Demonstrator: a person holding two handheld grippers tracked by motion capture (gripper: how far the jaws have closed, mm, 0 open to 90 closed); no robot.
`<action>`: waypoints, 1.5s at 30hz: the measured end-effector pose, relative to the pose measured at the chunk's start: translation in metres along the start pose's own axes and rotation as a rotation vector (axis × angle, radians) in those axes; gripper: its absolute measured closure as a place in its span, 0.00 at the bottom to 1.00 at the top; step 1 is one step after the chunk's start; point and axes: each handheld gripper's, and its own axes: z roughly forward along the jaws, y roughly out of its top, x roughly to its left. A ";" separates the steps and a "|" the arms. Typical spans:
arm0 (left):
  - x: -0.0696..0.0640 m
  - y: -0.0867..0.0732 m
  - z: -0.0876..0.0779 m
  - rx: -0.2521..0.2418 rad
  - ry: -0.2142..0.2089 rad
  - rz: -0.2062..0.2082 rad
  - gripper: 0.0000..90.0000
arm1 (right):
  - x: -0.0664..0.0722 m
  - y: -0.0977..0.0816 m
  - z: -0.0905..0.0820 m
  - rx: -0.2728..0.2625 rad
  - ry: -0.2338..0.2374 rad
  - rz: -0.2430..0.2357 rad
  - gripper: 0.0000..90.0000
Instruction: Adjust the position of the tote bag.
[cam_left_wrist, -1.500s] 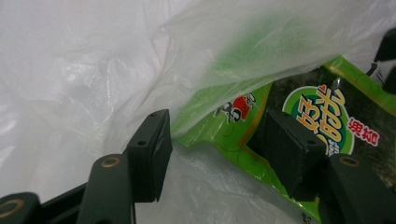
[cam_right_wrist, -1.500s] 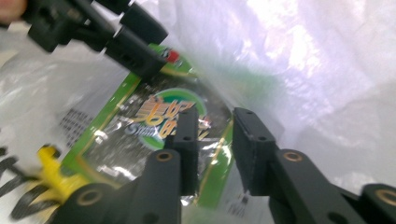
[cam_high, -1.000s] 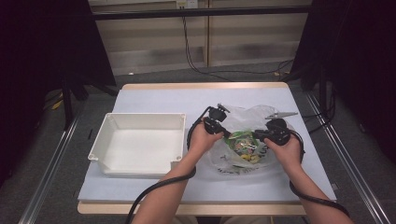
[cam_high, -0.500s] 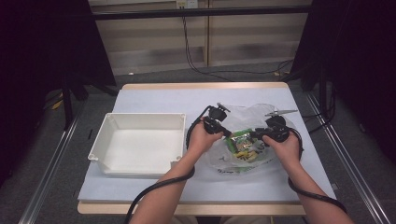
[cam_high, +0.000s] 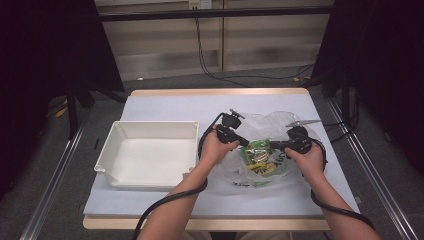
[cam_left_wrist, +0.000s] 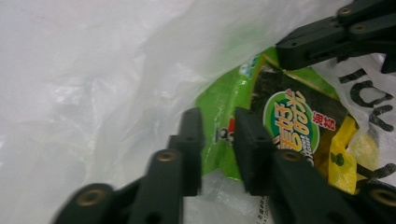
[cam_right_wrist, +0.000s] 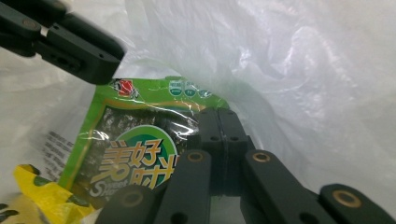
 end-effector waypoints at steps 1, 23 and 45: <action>0.000 0.000 0.000 0.000 0.000 0.000 0.69 | 0.000 0.000 0.000 0.000 0.000 0.000 1.00; -0.005 0.006 0.001 0.110 -0.154 0.018 0.88 | 0.008 0.005 -0.011 -0.098 -0.002 -0.040 0.97; -0.004 0.001 0.008 0.134 -0.105 -0.027 0.29 | 0.001 -0.007 0.009 0.036 0.045 -0.048 1.00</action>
